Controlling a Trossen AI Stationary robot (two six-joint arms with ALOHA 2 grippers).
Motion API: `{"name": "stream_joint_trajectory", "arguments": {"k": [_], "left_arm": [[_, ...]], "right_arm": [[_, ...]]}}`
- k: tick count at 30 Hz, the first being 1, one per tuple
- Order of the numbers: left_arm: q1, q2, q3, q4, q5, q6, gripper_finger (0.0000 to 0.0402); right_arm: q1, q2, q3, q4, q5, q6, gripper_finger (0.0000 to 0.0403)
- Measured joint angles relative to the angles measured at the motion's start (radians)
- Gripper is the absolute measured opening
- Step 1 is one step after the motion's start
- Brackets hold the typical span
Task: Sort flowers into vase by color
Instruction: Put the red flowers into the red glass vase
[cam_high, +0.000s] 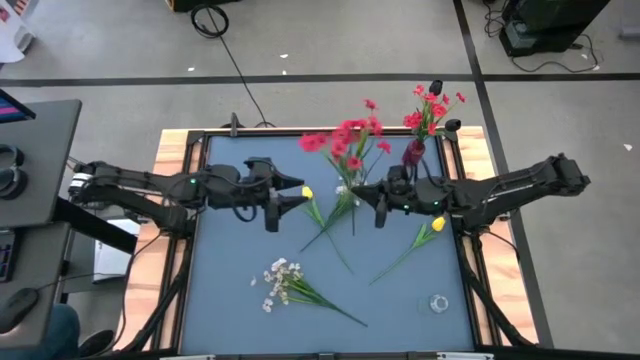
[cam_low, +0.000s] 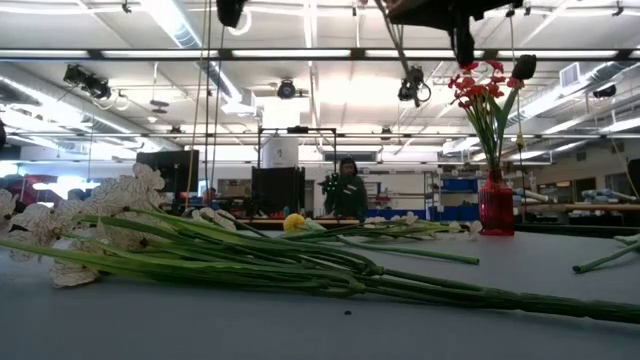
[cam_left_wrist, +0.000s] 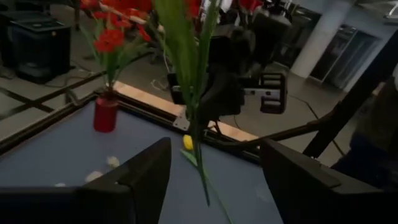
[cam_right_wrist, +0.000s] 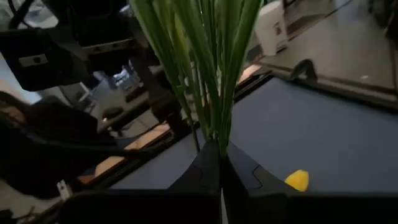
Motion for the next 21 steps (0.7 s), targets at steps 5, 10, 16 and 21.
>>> {"name": "stream_joint_trajectory", "arguments": {"k": [5, 10, 16, 21], "left_arm": [[-0.017, -0.046, 0.0, -0.064, -0.061, 0.021, 0.0251], [-0.03, -0.082, 0.0, -0.168, -0.145, 0.027, 0.0251], [-0.03, -0.1, -0.005, -0.284, -0.166, 0.013, 0.0242], [-0.03, -0.151, -0.11, -0.245, -0.187, -0.03, 0.0226]], "right_arm": [[0.0, -0.072, 0.0, -0.044, 0.071, -0.045, 0.0007], [0.001, -0.134, 0.0, -0.101, 0.126, -0.089, 0.0007], [0.045, -0.195, 0.0, -0.202, 0.255, -0.135, 0.0007], [0.115, -0.238, 0.0, -0.306, 0.417, -0.18, 0.0007]]}}
